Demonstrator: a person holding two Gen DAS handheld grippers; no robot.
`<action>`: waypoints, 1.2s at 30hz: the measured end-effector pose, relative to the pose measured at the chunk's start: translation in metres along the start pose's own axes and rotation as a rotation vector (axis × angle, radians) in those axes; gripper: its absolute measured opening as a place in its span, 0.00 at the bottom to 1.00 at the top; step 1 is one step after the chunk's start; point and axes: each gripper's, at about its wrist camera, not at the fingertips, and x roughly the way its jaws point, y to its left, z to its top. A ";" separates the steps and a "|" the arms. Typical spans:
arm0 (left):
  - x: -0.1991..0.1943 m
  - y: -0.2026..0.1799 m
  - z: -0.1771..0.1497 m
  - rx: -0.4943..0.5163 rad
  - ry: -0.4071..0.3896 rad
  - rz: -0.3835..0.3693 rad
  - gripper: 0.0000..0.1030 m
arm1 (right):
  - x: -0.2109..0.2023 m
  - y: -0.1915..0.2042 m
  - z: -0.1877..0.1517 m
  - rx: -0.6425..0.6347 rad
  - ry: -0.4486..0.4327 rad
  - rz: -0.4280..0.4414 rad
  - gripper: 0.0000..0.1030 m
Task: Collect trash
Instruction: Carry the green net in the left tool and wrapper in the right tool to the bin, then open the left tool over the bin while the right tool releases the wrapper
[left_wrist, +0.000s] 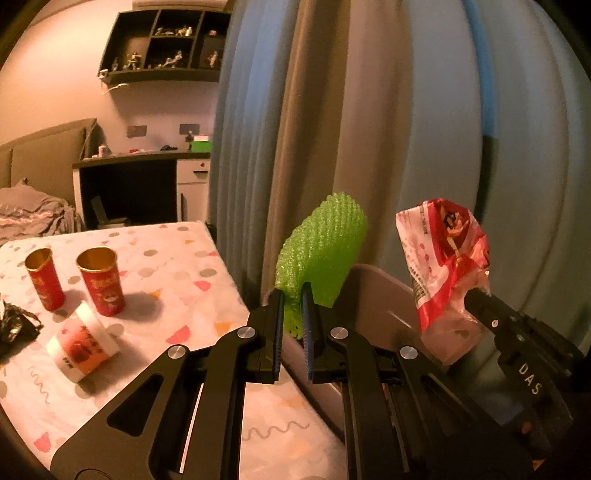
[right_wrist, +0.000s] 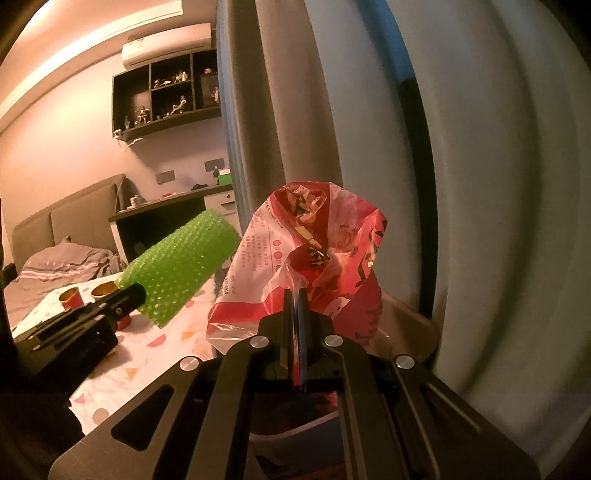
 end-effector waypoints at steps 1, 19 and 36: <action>0.004 0.000 0.000 0.000 0.003 -0.002 0.08 | 0.002 0.000 0.001 0.002 0.001 -0.003 0.02; 0.038 -0.022 -0.006 0.011 0.055 -0.051 0.08 | 0.024 -0.007 0.002 0.022 0.027 -0.023 0.02; 0.052 -0.032 -0.013 0.031 0.089 -0.138 0.10 | 0.039 -0.015 0.002 0.033 0.053 -0.026 0.03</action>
